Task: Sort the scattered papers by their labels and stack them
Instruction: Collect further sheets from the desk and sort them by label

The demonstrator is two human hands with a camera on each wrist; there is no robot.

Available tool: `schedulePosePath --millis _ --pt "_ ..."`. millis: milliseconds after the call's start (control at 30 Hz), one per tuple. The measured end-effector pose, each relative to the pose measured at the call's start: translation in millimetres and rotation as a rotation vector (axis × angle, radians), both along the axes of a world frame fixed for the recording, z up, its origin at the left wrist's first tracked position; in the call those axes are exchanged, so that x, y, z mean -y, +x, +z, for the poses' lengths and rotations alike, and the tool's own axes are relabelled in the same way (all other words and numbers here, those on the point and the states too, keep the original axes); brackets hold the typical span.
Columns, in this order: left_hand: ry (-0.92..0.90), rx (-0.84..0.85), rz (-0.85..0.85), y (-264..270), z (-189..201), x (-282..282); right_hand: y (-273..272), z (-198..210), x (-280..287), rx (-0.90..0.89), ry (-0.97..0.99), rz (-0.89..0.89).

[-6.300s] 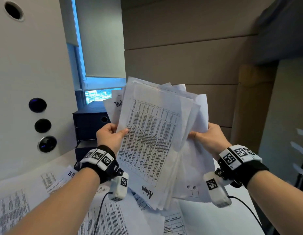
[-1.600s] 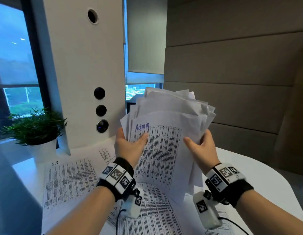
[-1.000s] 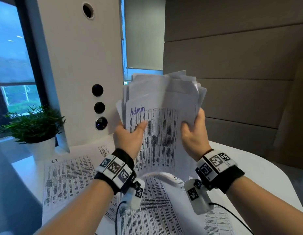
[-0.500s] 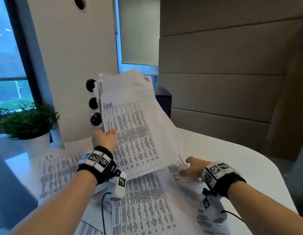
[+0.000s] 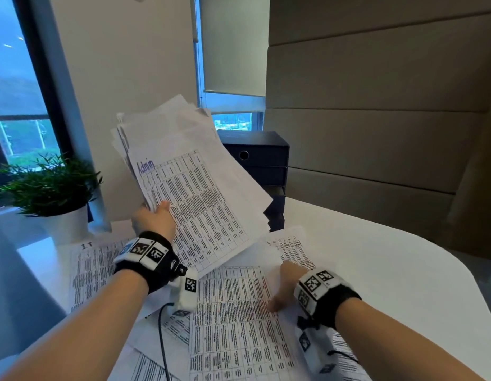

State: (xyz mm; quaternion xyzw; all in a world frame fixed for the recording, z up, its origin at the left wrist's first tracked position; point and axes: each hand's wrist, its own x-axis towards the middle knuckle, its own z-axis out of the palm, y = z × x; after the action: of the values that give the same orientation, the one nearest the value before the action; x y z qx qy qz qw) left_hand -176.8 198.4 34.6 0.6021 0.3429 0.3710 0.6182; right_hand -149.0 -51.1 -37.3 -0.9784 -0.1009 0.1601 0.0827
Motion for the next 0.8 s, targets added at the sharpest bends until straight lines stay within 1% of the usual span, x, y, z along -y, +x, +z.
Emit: schedulePosePath --millis 100,167,300,433,567,667,800 --pt "0.0 0.011 -0.002 0.9 2.2 -0.1 17.9 5.1 11.0 0.004 0.02 -0.037" --pt "0.005 0.013 -0.006 1.7 3.7 1.6 27.9 11.6 24.5 0.036 0.023 -0.022" --pt "-0.03 0.026 -0.022 2.1 4.8 8.2 32.3 30.0 58.3 0.053 -0.03 0.037" --pt "-0.042 0.031 -0.039 2.3 4.3 12.9 29.7 32.2 83.0 0.035 -0.119 0.047" --pt "-0.02 0.02 -0.056 -2.0 4.1 17.7 16.3 23.3 81.8 -0.042 -0.204 0.149" --pt "-0.017 0.02 -0.063 -8.3 3.7 22.0 6.1 9.4 71.5 -0.035 -0.209 0.213" --pt "-0.014 0.018 -0.058 -14.6 1.7 20.2 -5.4 -0.1 67.7 -0.044 -0.186 0.221"
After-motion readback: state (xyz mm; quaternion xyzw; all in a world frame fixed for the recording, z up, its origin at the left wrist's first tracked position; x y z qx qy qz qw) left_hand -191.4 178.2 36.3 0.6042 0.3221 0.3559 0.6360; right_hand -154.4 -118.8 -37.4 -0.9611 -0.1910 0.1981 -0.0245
